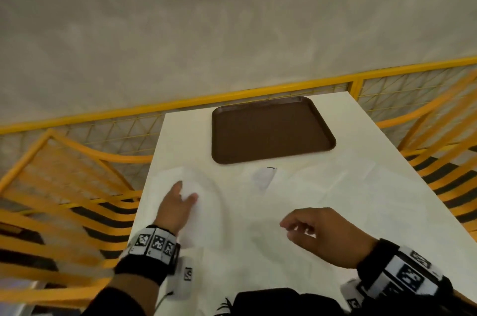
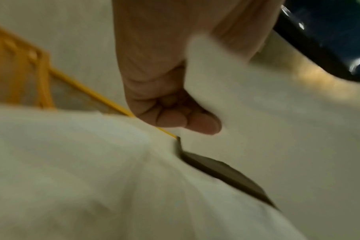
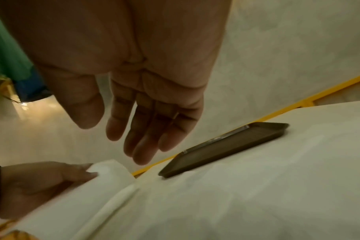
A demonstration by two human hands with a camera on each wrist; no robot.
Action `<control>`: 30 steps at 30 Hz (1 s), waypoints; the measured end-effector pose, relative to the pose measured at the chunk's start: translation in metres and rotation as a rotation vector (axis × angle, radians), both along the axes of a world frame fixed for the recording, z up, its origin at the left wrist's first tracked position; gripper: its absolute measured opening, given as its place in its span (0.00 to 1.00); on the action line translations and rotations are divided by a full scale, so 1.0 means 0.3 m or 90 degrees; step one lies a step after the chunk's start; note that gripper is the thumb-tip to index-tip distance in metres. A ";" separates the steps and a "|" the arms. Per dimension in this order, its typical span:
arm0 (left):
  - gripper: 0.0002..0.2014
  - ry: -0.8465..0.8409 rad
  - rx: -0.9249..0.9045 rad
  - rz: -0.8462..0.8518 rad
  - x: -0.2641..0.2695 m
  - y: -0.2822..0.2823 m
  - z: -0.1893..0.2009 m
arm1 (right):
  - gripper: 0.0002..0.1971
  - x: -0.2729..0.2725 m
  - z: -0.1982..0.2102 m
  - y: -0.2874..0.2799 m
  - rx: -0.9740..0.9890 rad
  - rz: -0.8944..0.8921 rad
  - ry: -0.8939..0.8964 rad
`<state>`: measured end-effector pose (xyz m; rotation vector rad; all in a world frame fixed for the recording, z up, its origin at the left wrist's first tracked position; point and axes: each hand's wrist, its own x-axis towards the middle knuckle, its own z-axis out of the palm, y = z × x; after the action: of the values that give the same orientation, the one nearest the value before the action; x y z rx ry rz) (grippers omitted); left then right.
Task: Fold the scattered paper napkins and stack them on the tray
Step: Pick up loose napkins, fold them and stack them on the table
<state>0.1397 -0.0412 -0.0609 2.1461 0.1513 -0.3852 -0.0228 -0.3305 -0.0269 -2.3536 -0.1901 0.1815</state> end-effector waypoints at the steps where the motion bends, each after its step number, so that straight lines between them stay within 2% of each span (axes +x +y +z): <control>1: 0.34 -0.010 0.020 0.012 0.061 0.058 -0.040 | 0.09 -0.016 -0.008 -0.022 -0.006 -0.010 0.013; 2: 0.34 -0.015 0.023 0.015 0.107 0.106 -0.058 | 0.10 -0.031 -0.015 -0.043 -0.015 -0.020 0.027; 4: 0.31 0.004 -0.017 0.034 0.138 0.152 -0.005 | 0.10 -0.063 -0.031 -0.079 -0.029 -0.044 0.052; 6: 0.24 0.027 -0.041 0.046 0.163 0.173 0.021 | 0.08 -0.092 -0.050 -0.108 -0.028 -0.086 0.078; 8: 0.22 0.040 0.022 0.043 0.187 0.184 0.017 | 0.06 -0.115 -0.073 -0.135 -0.026 -0.139 0.105; 13: 0.30 0.110 0.182 0.082 0.206 0.203 -0.088 | 0.06 -0.152 -0.123 -0.159 -0.042 -0.197 0.154; 17: 0.34 0.097 0.241 0.102 0.210 0.203 -0.125 | 0.08 -0.161 -0.158 -0.159 -0.118 -0.156 0.196; 20: 0.36 0.079 0.392 0.088 0.204 0.180 -0.113 | 0.15 -0.175 -0.193 -0.157 -0.208 -0.094 0.240; 22: 0.29 0.018 0.466 0.048 0.173 0.131 -0.096 | 0.21 -0.180 -0.219 -0.149 -0.250 -0.066 0.260; 24: 0.17 -0.065 0.418 -0.036 0.113 0.055 -0.079 | 0.23 -0.185 -0.229 -0.139 -0.266 -0.065 0.253; 26: 0.08 -0.073 0.345 -0.194 0.037 -0.026 -0.084 | 0.23 -0.188 -0.231 -0.136 -0.271 -0.067 0.244; 28: 0.13 -0.011 0.298 -0.353 -0.044 -0.094 -0.098 | 0.23 -0.190 -0.230 -0.136 -0.269 -0.071 0.241; 30: 0.30 0.026 0.333 -0.460 -0.101 -0.145 -0.119 | 0.24 -0.196 -0.229 -0.138 -0.263 -0.077 0.240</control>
<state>0.1095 -0.0847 -0.0967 2.6638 -0.5794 -0.8773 -0.0815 -0.3720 -0.0955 -2.6701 0.1908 0.6520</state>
